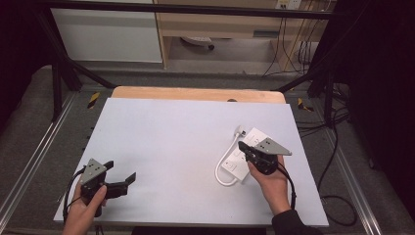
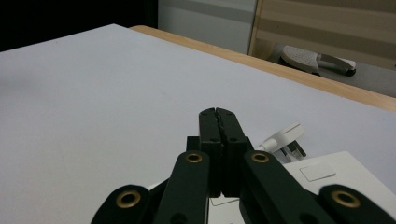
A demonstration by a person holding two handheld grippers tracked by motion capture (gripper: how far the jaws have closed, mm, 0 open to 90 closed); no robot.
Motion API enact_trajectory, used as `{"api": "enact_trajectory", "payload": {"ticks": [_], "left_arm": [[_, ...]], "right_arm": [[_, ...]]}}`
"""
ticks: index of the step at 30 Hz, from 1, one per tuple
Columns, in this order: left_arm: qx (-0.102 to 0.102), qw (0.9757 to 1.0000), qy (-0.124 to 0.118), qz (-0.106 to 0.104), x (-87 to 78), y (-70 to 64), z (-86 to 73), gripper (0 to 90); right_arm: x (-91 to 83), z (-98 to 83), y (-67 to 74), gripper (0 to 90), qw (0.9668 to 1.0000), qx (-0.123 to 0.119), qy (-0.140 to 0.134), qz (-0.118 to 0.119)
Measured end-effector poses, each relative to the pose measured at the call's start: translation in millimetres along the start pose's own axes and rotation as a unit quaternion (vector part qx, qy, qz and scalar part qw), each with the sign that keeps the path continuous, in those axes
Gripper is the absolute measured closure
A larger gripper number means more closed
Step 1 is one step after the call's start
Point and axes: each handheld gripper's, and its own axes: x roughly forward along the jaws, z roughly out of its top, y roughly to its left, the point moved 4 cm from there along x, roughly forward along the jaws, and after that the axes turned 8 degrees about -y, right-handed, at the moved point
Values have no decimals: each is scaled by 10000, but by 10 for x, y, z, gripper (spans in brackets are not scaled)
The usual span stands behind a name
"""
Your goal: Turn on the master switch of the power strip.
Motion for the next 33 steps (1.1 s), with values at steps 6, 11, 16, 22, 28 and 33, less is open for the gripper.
{"api": "enact_trajectory", "payload": {"ticks": [6, 11, 16, 22, 28, 33], "left_arm": [[-1, 10000, 7, -9, -1, -3, -1, 64], [-2, 10000, 16, -6, -1, -3, -3, 64], [-3, 10000, 18, -5, -2, -2, -3, 64], [4, 10000, 15, -13, -4, -3, -3, 64], [4, 10000, 39, -12, 4, -5, -7, 64], [3, 10000, 38, -6, 2, -2, -8, 64]], "right_arm": [[21, -24, 23, 900, 10000, -62, 53, 57], [43, -69, 30, 900, 9999, -22, 141, 71], [53, -92, 34, 900, 9997, -3, 219, 70], [74, -137, 36, 900, 9994, 45, 334, 74], [84, -164, 43, 900, 9992, 10, 403, 80], [94, -189, 60, 900, 9988, 37, 472, 115]]}}
